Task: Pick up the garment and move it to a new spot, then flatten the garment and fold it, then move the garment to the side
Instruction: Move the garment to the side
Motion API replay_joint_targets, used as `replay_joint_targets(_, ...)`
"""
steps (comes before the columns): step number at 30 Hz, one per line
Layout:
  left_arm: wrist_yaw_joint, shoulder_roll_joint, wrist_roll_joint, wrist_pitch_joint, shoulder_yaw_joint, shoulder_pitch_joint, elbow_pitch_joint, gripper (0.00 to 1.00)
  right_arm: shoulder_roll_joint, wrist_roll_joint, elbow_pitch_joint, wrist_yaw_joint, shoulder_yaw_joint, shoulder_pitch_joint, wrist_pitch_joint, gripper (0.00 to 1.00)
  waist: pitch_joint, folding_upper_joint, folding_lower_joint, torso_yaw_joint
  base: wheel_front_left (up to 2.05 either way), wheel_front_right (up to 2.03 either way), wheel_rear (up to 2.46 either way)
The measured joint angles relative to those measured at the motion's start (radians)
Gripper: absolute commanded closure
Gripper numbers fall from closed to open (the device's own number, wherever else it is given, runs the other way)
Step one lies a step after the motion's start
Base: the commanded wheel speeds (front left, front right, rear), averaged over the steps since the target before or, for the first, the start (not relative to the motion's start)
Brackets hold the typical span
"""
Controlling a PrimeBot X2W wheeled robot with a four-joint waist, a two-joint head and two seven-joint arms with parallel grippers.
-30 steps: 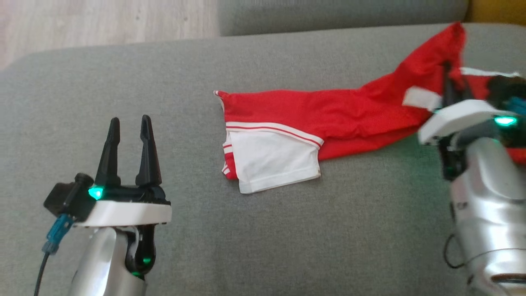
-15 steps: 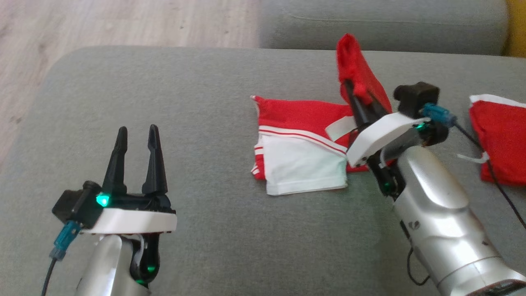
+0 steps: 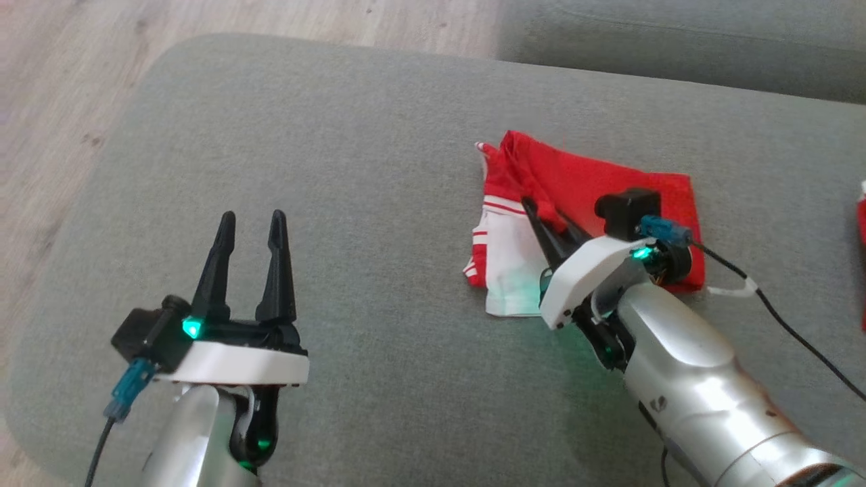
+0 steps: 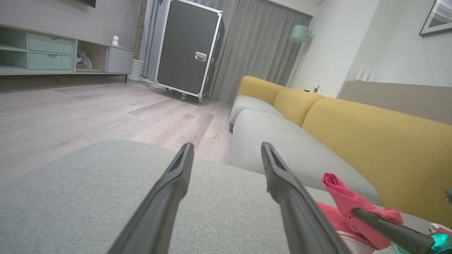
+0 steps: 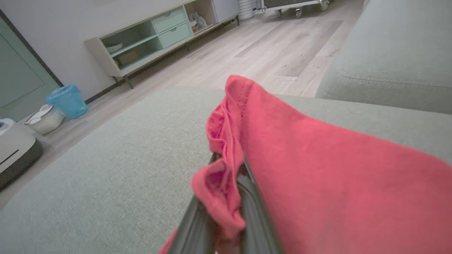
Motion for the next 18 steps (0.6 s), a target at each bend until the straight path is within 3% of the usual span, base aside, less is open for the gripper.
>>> replay_joint_targets(2, 0.0, -0.001, -0.005, 0.0, -0.005, -0.004, 0.002, 0.0, 0.0, 0.016, 0.016, 0.0, 0.024, 0.0, -0.006, 1.0, 0.005, 0.0, 0.0, 0.012, 0.0, 0.0, 0.0)
replay_joint_targets(3, 0.0, -0.002, -0.006, 0.0, -0.006, -0.006, 0.003, 0.0, 0.0, 0.025, 0.02, 0.0, 0.036, -0.001, -0.007, 0.86, 0.006, 0.0, 0.0, 0.016, 0.0, 0.0, 0.0)
replay_joint_targets(4, 0.0, -0.003, -0.006, 0.0, -0.007, -0.006, 0.003, 0.0, 0.0, 0.035, 0.023, 0.0, 0.048, -0.001, -0.011, 0.13, 0.007, 0.0, 0.0, 0.019, 0.0, 0.0, 0.0)
replay_joint_targets(5, 0.0, -0.004, -0.006, 0.0, -0.007, -0.006, 0.004, 0.0, 0.0, 0.044, 0.023, 0.0, 0.063, -0.001, -0.016, 0.0, 0.008, 0.0, 0.0, 0.022, 0.0, 0.0, 0.0)
replay_joint_targets(12, 0.0, -0.007, -0.006, 0.0, -0.001, -0.006, 0.014, 0.0, 0.0, 0.151, -0.041, 0.0, 0.169, -0.003, -0.037, 0.0, -0.004, 0.0, 0.0, 0.003, 0.0, 0.0, 0.0)
replay_joint_targets(18, 0.0, -0.006, -0.006, 0.0, 0.022, -0.005, 0.0, 0.0, 0.0, 0.18, -0.066, 0.0, 0.149, -0.048, -0.073, 0.0, -0.017, 0.0, 0.0, -0.053, 0.0, 0.0, 0.0)
